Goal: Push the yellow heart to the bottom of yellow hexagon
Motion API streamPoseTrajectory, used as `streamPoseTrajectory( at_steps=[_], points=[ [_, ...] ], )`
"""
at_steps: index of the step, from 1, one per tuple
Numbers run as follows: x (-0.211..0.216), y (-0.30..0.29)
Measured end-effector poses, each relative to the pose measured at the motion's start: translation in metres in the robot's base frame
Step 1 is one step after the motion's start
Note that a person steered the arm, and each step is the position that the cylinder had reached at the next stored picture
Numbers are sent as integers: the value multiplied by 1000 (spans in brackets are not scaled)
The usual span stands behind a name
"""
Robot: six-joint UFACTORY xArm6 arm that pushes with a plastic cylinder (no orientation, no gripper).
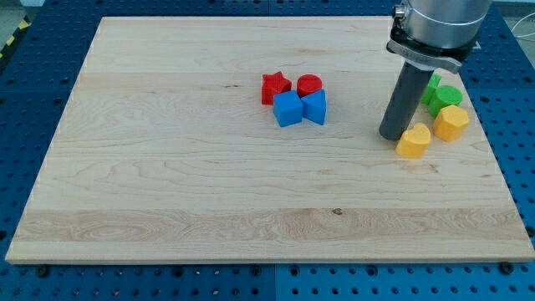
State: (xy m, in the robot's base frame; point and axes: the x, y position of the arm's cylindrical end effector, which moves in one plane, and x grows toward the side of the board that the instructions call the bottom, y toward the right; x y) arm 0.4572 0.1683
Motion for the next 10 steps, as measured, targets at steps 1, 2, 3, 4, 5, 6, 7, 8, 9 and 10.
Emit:
streamPoseTrajectory(
  at_steps=[1, 2, 3, 4, 5, 6, 7, 8, 9, 10],
  points=[
    [0, 12],
    [0, 23],
    [0, 30],
    [0, 17],
    [0, -16],
    [2, -20],
    [14, -13],
    [30, -7],
    [33, 10],
    [33, 33]
  ],
)
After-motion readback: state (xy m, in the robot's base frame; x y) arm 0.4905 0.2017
